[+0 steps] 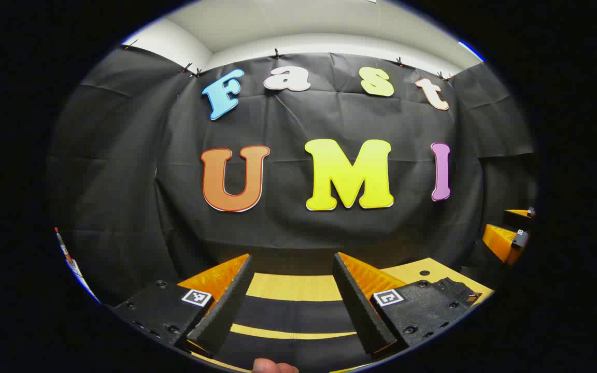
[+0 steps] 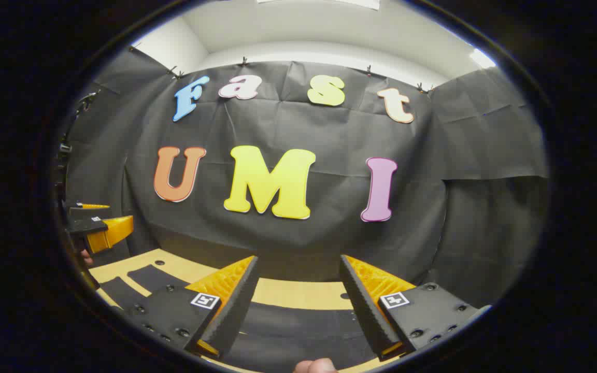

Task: Grasp the waist and the cuffs of the jeans and fold them to make the two legs overlap; first hold the waist and fold one-third of the jeans toward the cuffs, then hold the cuffs and fold the remaining one-third in the same direction to finish folding.

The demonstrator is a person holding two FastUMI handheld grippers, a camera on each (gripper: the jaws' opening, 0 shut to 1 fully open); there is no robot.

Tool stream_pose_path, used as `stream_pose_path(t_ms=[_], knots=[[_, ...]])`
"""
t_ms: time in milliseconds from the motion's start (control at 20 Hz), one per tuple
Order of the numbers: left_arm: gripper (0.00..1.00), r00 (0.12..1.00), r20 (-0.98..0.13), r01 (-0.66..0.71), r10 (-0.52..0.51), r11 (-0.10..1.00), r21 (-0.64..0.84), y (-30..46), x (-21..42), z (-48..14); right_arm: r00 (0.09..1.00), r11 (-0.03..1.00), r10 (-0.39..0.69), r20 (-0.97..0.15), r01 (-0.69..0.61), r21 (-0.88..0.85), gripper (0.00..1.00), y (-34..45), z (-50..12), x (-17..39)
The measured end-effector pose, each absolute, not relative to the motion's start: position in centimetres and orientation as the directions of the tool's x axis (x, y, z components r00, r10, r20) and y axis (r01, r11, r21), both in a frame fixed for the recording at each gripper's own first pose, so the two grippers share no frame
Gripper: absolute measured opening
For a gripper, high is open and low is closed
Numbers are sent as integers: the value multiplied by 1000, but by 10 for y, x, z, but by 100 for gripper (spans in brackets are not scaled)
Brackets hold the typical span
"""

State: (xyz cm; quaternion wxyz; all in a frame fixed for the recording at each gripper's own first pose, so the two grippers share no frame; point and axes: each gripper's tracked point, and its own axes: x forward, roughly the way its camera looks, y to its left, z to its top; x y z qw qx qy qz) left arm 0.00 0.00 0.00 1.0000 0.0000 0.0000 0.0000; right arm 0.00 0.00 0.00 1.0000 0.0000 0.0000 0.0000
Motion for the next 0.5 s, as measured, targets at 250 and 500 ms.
stream_pose_path(t_ms=[250, 500], knots=[[98, 1000, -12, 13, -13, 1000, 2, 1, -5, -1, 1000, 1000, -8, -2, 8, 5, 95, -1, 0, -10], [98, 999, -35, 25, -25, 1000, -9, 2, -8, -6, 1000, 1000, -4, -10, 4, 24, 95, 1, 0, -12]])
